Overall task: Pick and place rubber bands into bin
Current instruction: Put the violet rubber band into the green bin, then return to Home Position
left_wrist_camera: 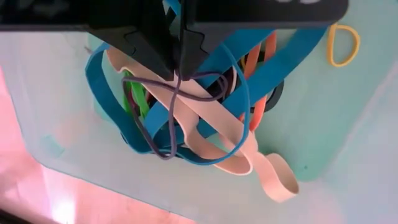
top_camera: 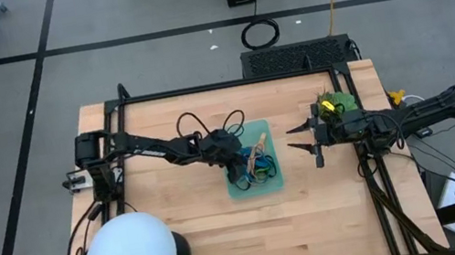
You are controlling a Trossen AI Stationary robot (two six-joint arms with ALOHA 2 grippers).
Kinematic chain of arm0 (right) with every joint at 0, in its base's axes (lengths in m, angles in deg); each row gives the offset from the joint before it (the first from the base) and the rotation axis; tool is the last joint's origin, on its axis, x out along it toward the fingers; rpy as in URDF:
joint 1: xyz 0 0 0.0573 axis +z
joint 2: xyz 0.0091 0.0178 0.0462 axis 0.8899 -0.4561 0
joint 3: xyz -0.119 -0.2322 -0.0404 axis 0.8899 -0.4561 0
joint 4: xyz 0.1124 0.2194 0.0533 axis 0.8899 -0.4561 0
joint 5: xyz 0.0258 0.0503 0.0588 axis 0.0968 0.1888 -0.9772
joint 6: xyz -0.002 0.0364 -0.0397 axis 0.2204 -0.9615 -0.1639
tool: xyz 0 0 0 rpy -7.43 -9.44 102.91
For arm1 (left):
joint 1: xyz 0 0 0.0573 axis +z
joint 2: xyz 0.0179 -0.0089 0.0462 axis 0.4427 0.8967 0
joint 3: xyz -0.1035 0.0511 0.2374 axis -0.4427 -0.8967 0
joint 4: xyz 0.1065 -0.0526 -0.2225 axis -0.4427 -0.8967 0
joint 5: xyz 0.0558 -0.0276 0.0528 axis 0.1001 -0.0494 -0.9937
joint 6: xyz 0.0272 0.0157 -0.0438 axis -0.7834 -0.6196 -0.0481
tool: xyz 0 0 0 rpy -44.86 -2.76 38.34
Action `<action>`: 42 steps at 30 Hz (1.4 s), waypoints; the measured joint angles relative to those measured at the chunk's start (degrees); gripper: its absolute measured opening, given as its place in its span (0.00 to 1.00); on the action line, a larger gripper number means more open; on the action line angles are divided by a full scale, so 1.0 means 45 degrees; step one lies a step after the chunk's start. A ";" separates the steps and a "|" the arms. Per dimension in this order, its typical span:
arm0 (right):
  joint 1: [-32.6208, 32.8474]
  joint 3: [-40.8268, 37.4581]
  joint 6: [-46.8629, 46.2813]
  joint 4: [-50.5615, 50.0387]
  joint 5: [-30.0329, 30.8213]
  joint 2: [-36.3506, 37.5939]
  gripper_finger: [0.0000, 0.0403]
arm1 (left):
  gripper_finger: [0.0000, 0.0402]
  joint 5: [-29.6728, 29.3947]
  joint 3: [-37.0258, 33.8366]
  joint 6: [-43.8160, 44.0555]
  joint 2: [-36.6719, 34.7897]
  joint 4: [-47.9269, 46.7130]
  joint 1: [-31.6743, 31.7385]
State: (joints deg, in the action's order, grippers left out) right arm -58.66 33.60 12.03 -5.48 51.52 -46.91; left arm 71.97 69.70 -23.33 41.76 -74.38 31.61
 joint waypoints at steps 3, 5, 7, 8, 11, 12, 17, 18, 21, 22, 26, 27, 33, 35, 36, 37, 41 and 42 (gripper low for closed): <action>0.0000 0.0000 0.0000 -0.0003 -0.0001 0.0002 0.40 | 0.08 -0.0003 0.0000 0.0208 0.0000 0.0000 -0.0003; 0.0004 0.0000 0.0000 0.0000 -0.0001 0.0000 0.40 | 0.10 -0.0003 0.0000 0.0240 0.0000 0.0000 -0.0003; 0.0000 0.0000 0.0000 -0.0005 -0.0001 0.0002 0.40 | 0.15 -0.0007 0.0000 0.0310 0.0000 0.0000 -0.0003; 0.0000 0.0000 0.0000 -0.0005 -0.0001 0.0000 0.40 | 0.18 -0.0007 0.0000 0.0427 0.0000 -0.0013 -0.0003; 0.0000 0.0000 -0.0003 -0.0005 -0.0006 0.0000 0.40 | 0.30 -0.0007 -0.0003 0.0529 0.0000 -0.0019 -0.0003; 0.0001 0.0000 -0.0005 -0.0005 -0.0006 0.0000 0.40 | 0.33 -0.0003 -0.0001 0.0502 0.0000 -0.0019 -0.0003; 0.0000 0.0000 0.0183 -0.0012 0.0016 0.0076 0.40 | 0.46 0.0007 -0.0010 0.0097 -0.0675 -0.0334 0.0122; 0.0000 0.0000 0.0391 -0.0019 0.0021 0.0131 0.40 | 0.48 0.0007 -0.0015 0.0024 -0.0939 -0.0526 0.0179; 0.0000 0.0005 0.0349 -0.0160 0.0018 0.0448 0.40 | 0.52 0.0007 -0.0010 -0.0277 -0.1949 -0.1102 0.0343; 0.0000 0.0005 0.0016 -0.0171 0.0017 0.0570 0.40 | 0.52 0.0003 -0.0010 -0.0428 -0.2281 -0.1207 0.0374; -0.0004 0.0019 -0.0728 -0.1021 0.0014 0.1375 0.40 | 0.53 -0.0010 -0.0005 -0.1323 -0.3807 -0.2007 0.0405; -0.0013 0.0015 -0.0747 -0.1434 0.0013 0.1626 0.40 | 0.53 -0.0011 -0.0006 -0.1516 -0.4208 -0.2386 0.0404; -0.0025 0.0015 -0.1437 -0.2990 0.0013 0.2853 0.40 | 0.53 -0.0860 -0.0387 -0.2256 -0.6310 -0.3166 0.0396; -0.0103 0.0015 -0.1418 -0.3561 0.0009 0.3111 0.40 | 0.53 -0.1396 -0.0889 -0.2258 -0.7001 -0.3167 0.0408; -0.0191 0.0015 -0.1423 -0.3710 0.0005 0.3247 0.40 | 0.53 -0.1647 -0.1156 -0.2248 -0.7328 -0.3099 0.0405; -0.0302 0.0015 -0.1420 -0.3868 0.0004 0.3373 0.40 | 0.53 -0.1819 -0.1443 -0.2243 -0.7666 -0.3086 0.0405; -0.0876 0.0015 -0.1355 -0.4261 -0.0047 0.3813 0.40 | 0.53 -0.2150 -0.2848 -0.2045 -0.9114 -0.2677 0.0405; -0.1020 0.0015 -0.1350 -0.4391 -0.0074 0.3920 0.40 | 0.53 -0.2214 -0.3305 -0.2037 -0.9507 -0.2338 0.0405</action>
State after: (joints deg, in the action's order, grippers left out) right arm -63.25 33.66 5.95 -25.24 51.19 -29.27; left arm 62.01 54.82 -32.50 -1.02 -84.90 33.43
